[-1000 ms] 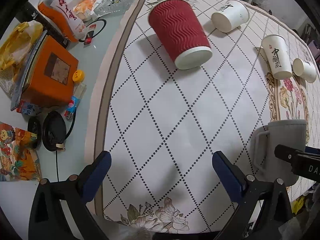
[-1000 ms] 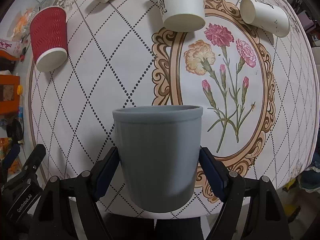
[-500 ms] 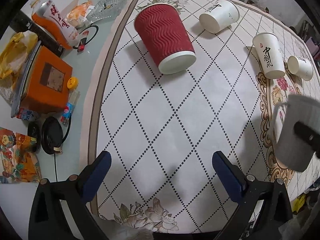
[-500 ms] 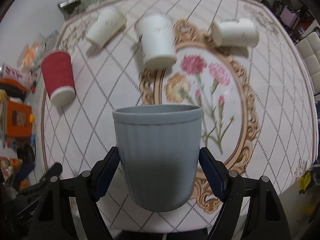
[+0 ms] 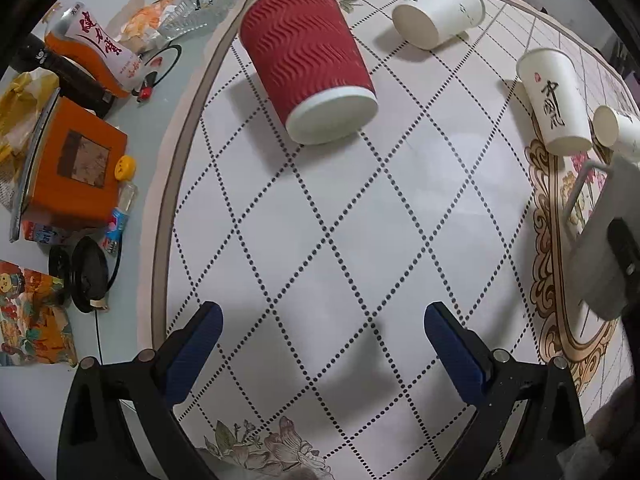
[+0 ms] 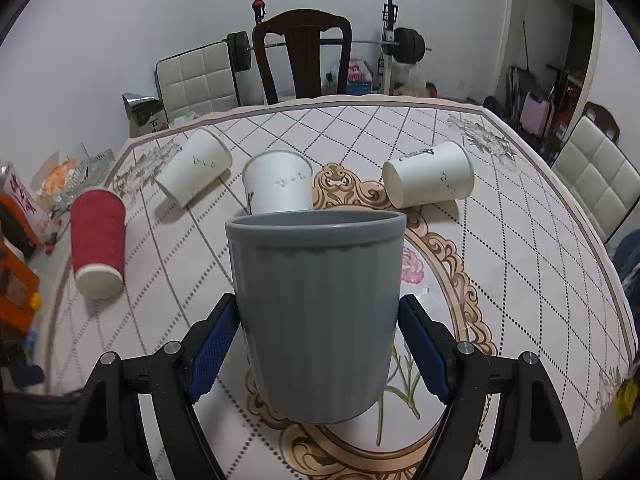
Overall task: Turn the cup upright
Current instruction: 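Carry the grey mug with the right gripper and lower it onto the flower oval, then open the right gripper and lift it away from the mug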
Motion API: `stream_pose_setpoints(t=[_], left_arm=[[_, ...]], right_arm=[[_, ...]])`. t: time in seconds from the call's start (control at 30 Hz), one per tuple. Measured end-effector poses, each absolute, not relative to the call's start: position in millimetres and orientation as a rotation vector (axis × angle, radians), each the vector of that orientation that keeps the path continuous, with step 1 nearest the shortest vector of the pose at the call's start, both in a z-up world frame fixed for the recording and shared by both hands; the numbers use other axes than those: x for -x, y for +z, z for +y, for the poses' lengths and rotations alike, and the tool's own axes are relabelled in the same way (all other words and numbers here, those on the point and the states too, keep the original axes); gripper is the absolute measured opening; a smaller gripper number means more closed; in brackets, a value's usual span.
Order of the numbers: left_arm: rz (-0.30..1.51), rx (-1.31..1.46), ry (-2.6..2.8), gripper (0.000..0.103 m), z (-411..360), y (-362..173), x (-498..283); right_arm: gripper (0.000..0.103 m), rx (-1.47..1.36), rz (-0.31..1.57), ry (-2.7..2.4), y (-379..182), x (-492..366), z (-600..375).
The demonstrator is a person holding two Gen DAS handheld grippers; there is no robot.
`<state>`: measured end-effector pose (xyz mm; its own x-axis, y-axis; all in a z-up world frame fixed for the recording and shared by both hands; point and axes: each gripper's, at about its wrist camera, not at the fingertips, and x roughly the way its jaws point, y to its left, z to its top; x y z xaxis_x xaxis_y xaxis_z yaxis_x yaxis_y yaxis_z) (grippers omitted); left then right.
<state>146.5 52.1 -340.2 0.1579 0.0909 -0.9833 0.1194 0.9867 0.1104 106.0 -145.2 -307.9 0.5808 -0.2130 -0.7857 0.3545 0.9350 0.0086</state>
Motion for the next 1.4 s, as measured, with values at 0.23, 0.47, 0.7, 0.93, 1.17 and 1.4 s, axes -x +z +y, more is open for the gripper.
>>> stream_pose_setpoints(t=[0.23, 0.47, 0.7, 0.93, 1.17, 1.4], left_arm=[[1.417, -0.201, -0.033, 0.103, 48.2, -340.2, -132.1], [1.396, -0.217, -0.048, 0.103, 43.1, -332.4, -116.5], [1.364, -0.222, -0.081, 0.103, 35.1, -317.6, -96.5], [1.313, -0.22, -0.102, 0.103, 27.2, -280.2, -58.8], [1.237, -0.189, -0.085, 0.103, 26.0, -217.2, -8.2], [1.092, -0.153, -0.081, 0.103, 13.7, -128.4, 53.5]], right_arm=[[0.082, -0.154, 0.866, -0.327, -316.2, -78.9, -143.2], [0.083, -0.13, 0.871, -0.308, -320.6, -60.2, -136.2], [0.083, -0.151, 0.956, -0.305, -322.7, -49.6, -137.3], [0.091, -0.139, 0.993, -0.329, -298.2, -16.7, -142.8], [0.101, -0.118, 0.985, -0.351, -226.9, 32.8, -156.2], [0.103, -0.069, 0.946, -0.347, -131.7, 90.1, -166.3]])
